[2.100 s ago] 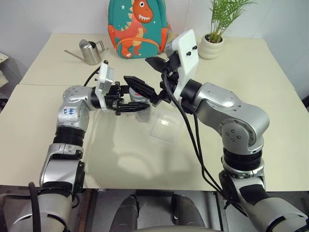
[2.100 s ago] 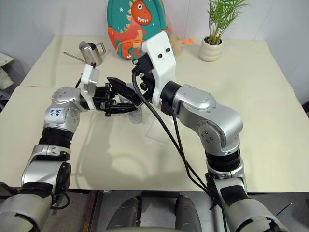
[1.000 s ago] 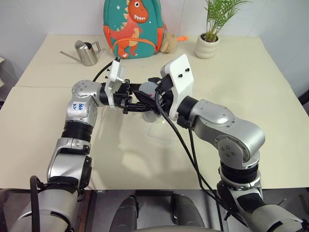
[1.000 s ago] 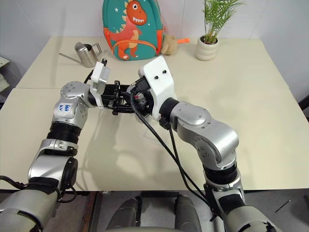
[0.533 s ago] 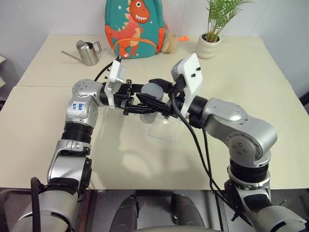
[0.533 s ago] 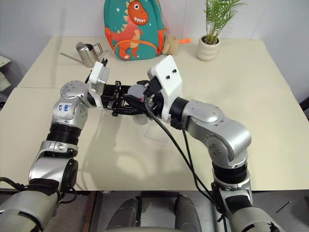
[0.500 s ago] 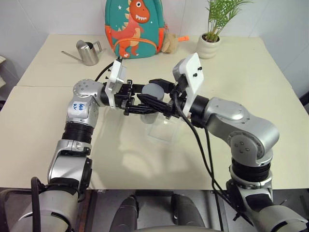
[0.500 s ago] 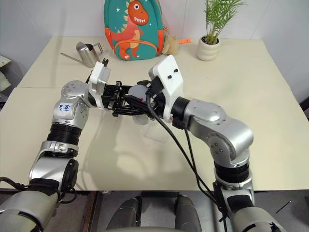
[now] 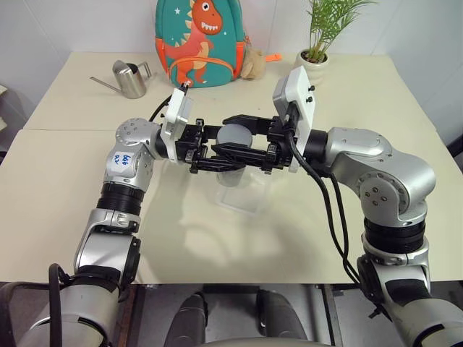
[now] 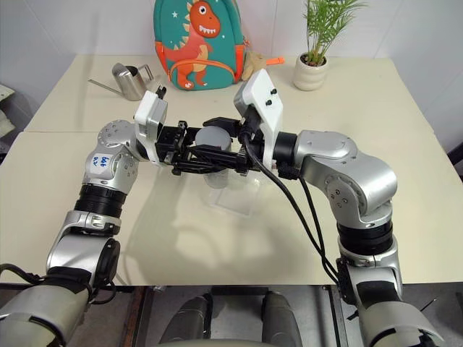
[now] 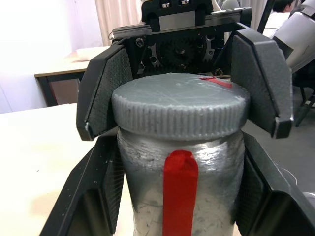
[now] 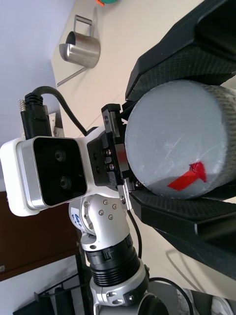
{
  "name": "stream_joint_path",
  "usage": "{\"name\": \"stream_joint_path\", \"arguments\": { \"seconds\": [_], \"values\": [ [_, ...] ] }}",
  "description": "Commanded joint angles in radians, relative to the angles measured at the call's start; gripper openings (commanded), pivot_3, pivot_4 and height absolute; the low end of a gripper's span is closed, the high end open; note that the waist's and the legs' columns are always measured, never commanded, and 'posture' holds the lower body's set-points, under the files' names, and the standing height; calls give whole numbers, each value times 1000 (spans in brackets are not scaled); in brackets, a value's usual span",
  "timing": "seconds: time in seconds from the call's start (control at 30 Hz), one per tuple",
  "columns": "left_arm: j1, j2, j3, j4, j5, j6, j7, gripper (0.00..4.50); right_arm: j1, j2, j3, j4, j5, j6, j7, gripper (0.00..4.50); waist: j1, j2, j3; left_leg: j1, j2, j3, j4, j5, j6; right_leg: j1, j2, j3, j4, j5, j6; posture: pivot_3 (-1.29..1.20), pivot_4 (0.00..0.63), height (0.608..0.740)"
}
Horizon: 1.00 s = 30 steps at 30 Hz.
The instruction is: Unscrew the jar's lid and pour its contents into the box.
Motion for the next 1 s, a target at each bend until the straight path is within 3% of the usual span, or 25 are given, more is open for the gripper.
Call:
{"name": "stream_joint_path", "arguments": {
  "seconds": [0.03,0.37,0.53,0.57,1.0],
  "values": [
    [0,21,13,66,26,3,-16,2421,-53,58,28,-97,204,-25,173,2569,0,0,0,0,0,0,0,0,0,0,0,0,0,0,0,0,150,740],
    [14,10,11,35,1,0,-18,2421,-43,40,46,-75,154,-38,186,2569,0,0,0,0,0,0,0,0,0,0,0,0,0,0,0,0,150,740],
    [28,3,16,1,-28,20,-9,2420,-35,35,56,-66,121,-56,187,4348,0,0,0,0,0,0,0,0,0,0,0,0,0,0,0,0,150,740],
    [30,2,16,-4,-31,23,-8,2420,-36,35,55,-65,117,-57,188,4484,0,0,0,0,0,0,0,0,0,0,0,0,0,0,0,0,150,740],
    [60,3,28,-67,-65,40,-21,2420,-49,14,65,-26,57,-117,165,4500,0,0,0,0,0,0,0,0,0,0,0,0,0,0,0,0,150,740]
  ]
}}
